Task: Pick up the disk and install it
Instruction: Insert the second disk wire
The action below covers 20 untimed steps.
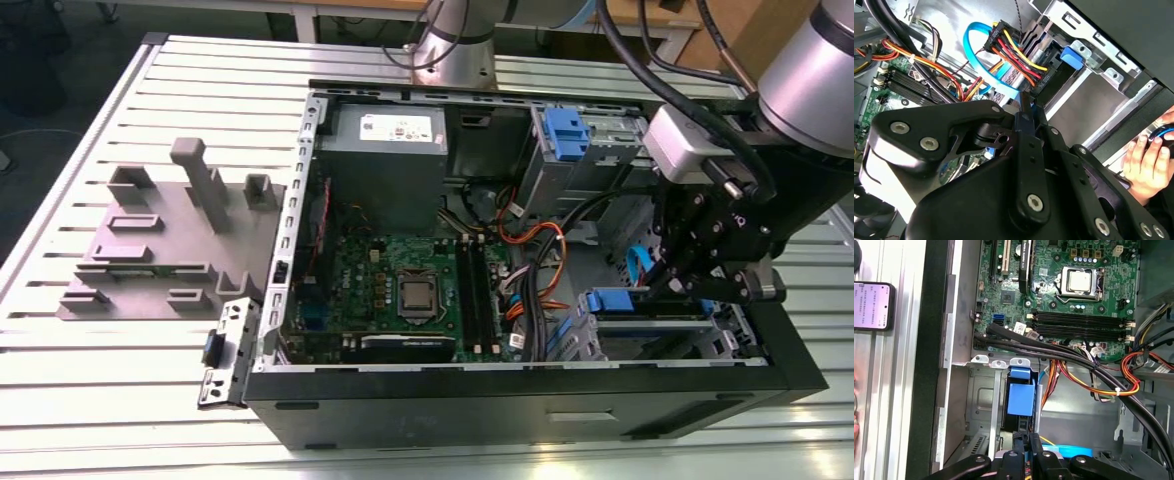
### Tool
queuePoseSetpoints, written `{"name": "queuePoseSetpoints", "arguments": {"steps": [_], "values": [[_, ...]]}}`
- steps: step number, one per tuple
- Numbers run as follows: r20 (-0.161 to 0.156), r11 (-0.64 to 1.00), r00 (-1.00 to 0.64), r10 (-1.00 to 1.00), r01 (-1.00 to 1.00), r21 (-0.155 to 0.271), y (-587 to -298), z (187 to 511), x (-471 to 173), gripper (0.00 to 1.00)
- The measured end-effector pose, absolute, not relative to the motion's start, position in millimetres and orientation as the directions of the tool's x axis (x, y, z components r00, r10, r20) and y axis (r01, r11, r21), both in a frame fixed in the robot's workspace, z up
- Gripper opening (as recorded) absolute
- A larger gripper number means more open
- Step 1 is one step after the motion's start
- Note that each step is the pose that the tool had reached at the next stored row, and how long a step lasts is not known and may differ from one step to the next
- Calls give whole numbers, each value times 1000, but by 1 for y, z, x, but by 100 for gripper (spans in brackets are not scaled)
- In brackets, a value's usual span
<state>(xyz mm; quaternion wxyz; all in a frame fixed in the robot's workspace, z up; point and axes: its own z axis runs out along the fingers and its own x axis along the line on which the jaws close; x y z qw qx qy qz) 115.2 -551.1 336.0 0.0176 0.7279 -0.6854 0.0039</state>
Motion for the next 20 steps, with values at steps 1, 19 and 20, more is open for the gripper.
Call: {"name": "queuePoseSetpoints", "arguments": {"steps": [1,19,20], "values": [[27,-60,60,-998,-998,20,-551,336,115,16],[23,-69,69,-997,-997,18,-552,333,115,16],[23,-69,69,-997,-997,18,-552,333,115,16]]}}
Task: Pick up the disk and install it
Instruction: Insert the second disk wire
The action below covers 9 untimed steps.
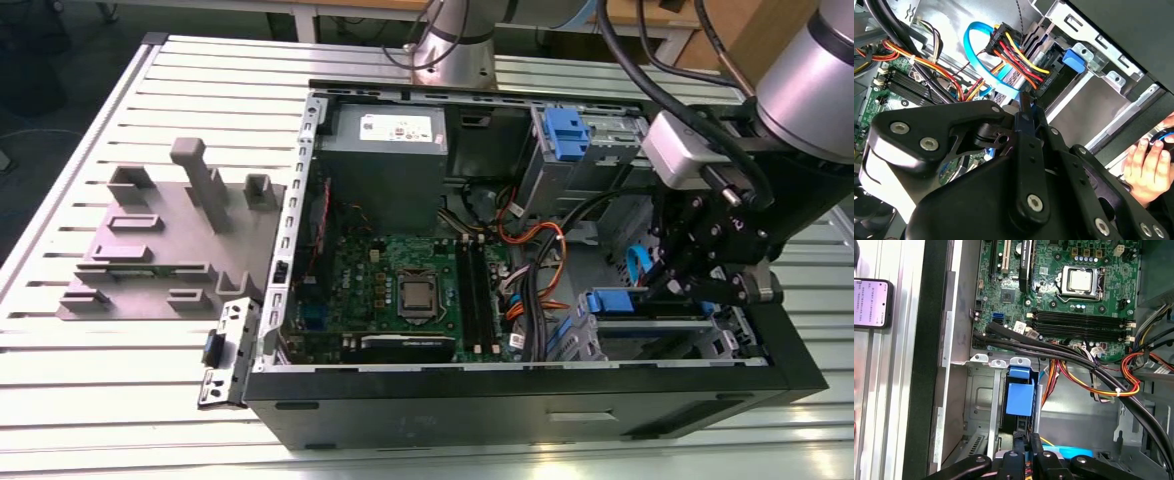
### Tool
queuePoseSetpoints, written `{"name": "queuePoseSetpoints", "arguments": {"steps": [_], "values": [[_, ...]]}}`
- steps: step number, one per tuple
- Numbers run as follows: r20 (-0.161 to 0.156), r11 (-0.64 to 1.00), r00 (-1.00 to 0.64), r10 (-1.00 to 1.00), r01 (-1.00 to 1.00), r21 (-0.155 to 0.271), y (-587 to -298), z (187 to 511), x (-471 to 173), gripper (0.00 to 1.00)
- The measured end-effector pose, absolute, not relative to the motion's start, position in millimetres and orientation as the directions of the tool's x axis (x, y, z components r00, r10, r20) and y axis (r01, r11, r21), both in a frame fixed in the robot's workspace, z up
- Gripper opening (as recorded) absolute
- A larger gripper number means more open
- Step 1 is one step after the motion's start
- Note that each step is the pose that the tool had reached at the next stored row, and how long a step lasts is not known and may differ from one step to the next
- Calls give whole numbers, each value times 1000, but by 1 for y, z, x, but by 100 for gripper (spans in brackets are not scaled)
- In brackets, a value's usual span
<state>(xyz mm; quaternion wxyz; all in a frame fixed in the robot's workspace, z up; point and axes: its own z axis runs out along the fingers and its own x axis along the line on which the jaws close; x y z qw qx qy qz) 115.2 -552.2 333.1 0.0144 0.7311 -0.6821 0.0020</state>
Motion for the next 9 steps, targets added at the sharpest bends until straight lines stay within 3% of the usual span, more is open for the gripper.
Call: {"name": "queuePoseSetpoints", "arguments": {"steps": [9], "values": [[23,-69,69,-997,-997,18,-552,329,115,16]]}}
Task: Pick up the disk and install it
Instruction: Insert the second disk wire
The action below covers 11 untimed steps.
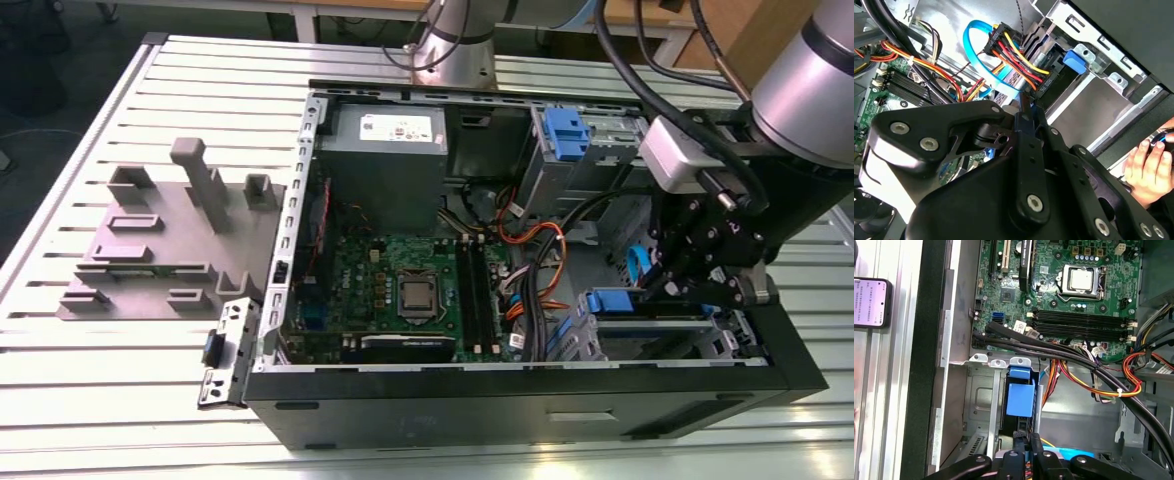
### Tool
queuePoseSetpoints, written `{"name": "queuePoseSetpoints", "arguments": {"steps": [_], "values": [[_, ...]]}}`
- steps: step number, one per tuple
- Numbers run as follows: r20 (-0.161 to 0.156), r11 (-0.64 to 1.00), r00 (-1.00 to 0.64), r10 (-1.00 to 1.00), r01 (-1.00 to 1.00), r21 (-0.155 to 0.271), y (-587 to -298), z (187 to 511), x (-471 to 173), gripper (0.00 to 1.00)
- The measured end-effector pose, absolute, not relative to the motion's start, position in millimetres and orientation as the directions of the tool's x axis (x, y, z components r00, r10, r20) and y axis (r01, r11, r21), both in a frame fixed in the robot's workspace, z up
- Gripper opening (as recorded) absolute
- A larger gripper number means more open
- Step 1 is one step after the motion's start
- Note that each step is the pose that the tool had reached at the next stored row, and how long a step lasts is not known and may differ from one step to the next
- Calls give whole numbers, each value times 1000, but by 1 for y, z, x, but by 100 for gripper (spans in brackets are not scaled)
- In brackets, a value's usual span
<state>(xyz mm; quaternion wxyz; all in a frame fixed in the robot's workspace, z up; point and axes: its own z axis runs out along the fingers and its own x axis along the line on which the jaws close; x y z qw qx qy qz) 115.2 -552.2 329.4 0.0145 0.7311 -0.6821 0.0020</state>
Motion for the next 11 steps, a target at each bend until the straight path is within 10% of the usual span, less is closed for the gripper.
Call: {"name": "queuePoseSetpoints", "arguments": {"steps": [11], "values": [[22,-69,69,-997,-997,18,-552,335,115,24]]}}
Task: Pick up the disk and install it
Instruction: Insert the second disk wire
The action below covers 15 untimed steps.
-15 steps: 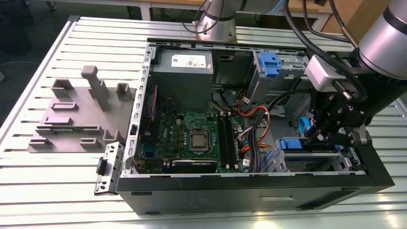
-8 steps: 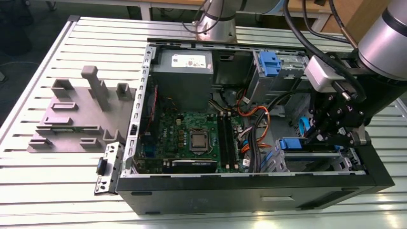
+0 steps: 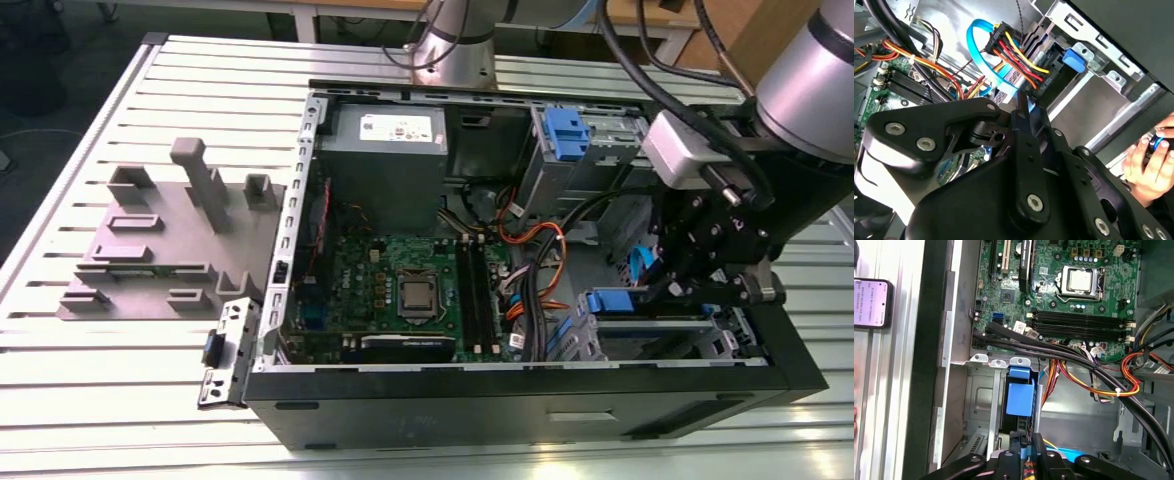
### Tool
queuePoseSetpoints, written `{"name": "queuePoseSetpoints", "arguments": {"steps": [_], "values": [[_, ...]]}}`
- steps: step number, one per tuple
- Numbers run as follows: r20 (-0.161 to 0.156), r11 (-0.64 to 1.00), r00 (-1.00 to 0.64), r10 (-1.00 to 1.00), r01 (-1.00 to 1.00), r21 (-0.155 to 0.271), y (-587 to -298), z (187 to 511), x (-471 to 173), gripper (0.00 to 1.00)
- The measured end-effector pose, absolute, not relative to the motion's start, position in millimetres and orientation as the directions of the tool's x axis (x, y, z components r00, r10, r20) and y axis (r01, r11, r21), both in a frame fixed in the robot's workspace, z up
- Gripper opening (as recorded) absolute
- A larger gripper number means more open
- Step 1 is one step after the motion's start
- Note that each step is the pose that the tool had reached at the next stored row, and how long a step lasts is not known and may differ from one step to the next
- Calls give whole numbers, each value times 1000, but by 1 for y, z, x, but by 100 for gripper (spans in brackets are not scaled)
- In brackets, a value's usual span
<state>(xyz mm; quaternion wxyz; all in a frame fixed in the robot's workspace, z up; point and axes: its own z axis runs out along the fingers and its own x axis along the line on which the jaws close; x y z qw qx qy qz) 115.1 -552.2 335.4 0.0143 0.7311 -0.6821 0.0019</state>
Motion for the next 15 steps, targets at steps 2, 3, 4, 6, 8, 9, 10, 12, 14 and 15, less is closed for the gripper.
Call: {"name": "queuePoseSetpoints", "arguments": {"steps": [2,3,4,6,8,9,10,12,14,15], "values": [[22,-69,69,-997,-997,18,-552,340,115,24],[22,-69,69,-997,-997,19,-552,342,115,24],[22,-69,69,-997,-997,19,-552,344,115,24],[22,-69,69,-997,-997,19,-552,345,115,24],[22,-69,69,-997,-997,19,-552,345,115,22],[23,-69,69,-997,-997,19,-552,345,115,16],[23,-69,69,-997,-997,19,-552,345,115,16],[23,-69,69,-997,-997,19,-552,345,115,11],[23,-69,69,-997,-997,19,-552,345,115,11],[23,-69,69,-997,-997,19,-552,345,115,11]]}}
